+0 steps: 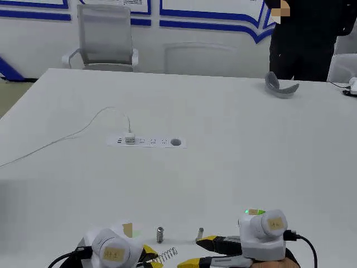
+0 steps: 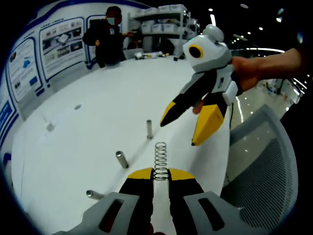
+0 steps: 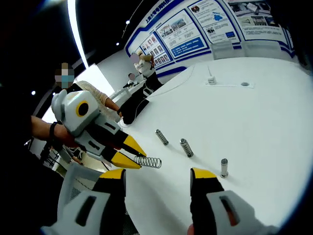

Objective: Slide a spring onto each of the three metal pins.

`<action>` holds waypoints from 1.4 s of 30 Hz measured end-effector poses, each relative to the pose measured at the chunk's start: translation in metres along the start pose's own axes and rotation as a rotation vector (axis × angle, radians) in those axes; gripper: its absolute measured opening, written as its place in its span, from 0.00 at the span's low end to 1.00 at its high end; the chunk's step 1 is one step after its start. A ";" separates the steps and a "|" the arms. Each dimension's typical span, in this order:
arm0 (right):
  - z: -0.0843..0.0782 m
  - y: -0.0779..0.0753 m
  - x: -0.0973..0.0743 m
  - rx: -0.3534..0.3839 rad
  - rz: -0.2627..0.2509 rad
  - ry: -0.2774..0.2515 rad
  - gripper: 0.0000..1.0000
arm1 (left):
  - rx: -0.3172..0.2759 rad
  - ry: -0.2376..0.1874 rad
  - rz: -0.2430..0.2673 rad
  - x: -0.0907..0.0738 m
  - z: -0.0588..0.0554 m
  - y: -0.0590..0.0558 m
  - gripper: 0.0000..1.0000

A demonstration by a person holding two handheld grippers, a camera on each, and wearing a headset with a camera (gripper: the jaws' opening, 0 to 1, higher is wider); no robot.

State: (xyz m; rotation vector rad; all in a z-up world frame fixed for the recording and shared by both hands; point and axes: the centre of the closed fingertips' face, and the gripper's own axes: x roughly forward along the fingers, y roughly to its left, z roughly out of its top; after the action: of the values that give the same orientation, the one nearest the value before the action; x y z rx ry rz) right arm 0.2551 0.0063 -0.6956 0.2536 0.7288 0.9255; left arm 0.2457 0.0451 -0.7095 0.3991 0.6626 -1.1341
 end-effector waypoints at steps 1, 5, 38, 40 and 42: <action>0.002 0.001 0.002 0.009 0.010 0.001 0.51 | 0.006 -0.004 -0.003 0.000 0.002 -0.001 0.11; 0.007 0.003 0.006 0.024 0.028 0.002 0.46 | 0.024 -0.017 -0.012 -0.002 0.010 -0.005 0.11; 0.019 0.022 0.003 0.023 0.119 0.055 0.19 | 0.060 -0.079 -0.057 0.001 0.034 -0.009 0.10; 0.019 0.023 0.003 -0.001 0.119 0.071 0.19 | 0.057 -0.084 -0.062 0.002 0.035 -0.010 0.10; 0.019 0.025 0.001 -0.041 0.115 0.100 0.19 | 0.057 -0.089 -0.066 0.004 0.037 -0.011 0.10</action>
State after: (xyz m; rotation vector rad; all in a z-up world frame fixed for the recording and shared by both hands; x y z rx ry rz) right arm 0.2526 0.0243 -0.6698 0.2164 0.7926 1.0675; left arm 0.2471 0.0162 -0.6842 0.3755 0.5693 -1.2285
